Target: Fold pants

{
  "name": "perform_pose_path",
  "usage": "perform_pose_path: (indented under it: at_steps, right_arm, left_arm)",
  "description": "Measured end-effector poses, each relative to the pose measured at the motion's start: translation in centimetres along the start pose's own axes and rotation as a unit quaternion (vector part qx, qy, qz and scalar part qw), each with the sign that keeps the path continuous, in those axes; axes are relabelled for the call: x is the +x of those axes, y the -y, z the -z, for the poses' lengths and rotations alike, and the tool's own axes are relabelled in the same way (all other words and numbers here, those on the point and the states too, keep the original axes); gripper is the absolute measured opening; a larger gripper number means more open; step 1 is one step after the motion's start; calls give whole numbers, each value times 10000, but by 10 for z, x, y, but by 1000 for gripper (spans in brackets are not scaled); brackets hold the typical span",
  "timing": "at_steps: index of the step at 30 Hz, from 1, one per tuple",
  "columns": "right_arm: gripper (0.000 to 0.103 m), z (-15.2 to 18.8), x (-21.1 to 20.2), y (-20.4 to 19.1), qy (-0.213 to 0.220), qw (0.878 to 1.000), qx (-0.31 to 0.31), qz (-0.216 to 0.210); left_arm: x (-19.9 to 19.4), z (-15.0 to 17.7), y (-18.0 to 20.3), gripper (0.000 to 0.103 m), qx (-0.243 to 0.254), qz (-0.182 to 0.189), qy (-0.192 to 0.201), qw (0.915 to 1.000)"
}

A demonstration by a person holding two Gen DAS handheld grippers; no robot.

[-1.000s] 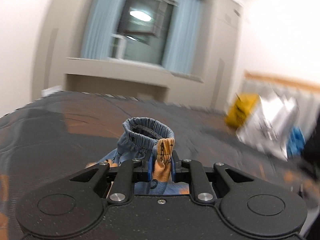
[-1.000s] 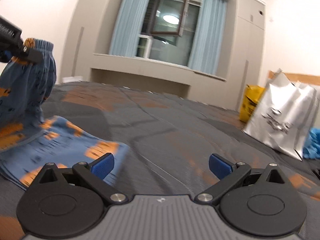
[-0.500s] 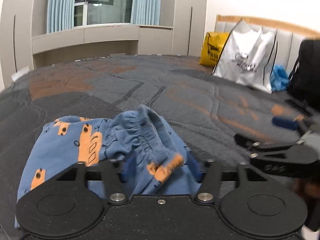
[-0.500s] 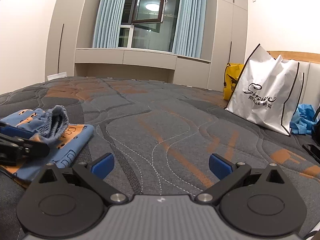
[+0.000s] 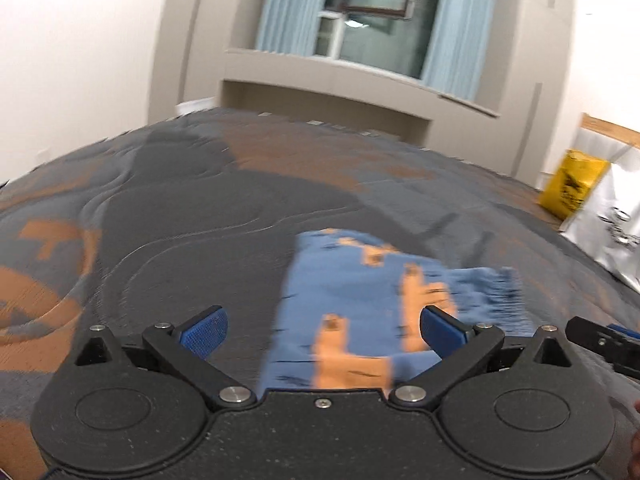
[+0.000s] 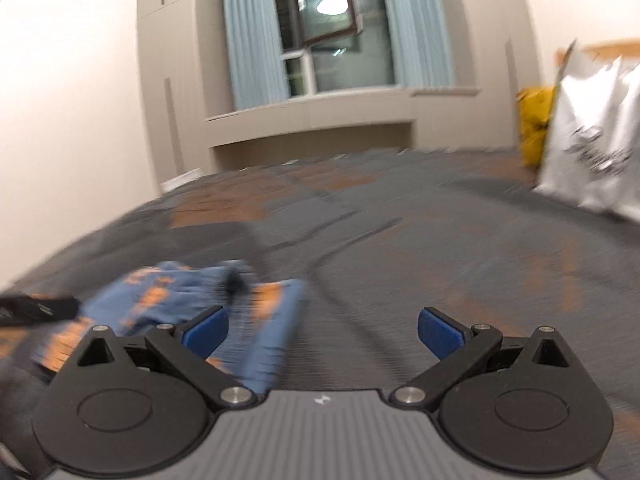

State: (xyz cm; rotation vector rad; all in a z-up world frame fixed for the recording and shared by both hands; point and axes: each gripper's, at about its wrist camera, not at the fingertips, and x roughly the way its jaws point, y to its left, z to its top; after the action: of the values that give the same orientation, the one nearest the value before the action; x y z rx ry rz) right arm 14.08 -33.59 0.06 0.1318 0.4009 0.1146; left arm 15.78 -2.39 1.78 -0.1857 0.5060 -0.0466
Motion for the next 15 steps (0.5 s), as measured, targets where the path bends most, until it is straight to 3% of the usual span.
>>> perform_pose_path:
  at_steps: [5,10,15]
  right_arm:
    - [103,-5,28,-37,-382,9990,29,-234]
    - [103,-2,52,-54,-880,9935,-362,620]
    - [103,10,34,-43,-871,9933,-346,680]
  left_arm:
    - [13,8,-23,102,-132,-172,-233,9995]
    - [11,18,-36,102,-194,3,-165,9997]
    - [10,20,-47,102,-363,212,-91,9991]
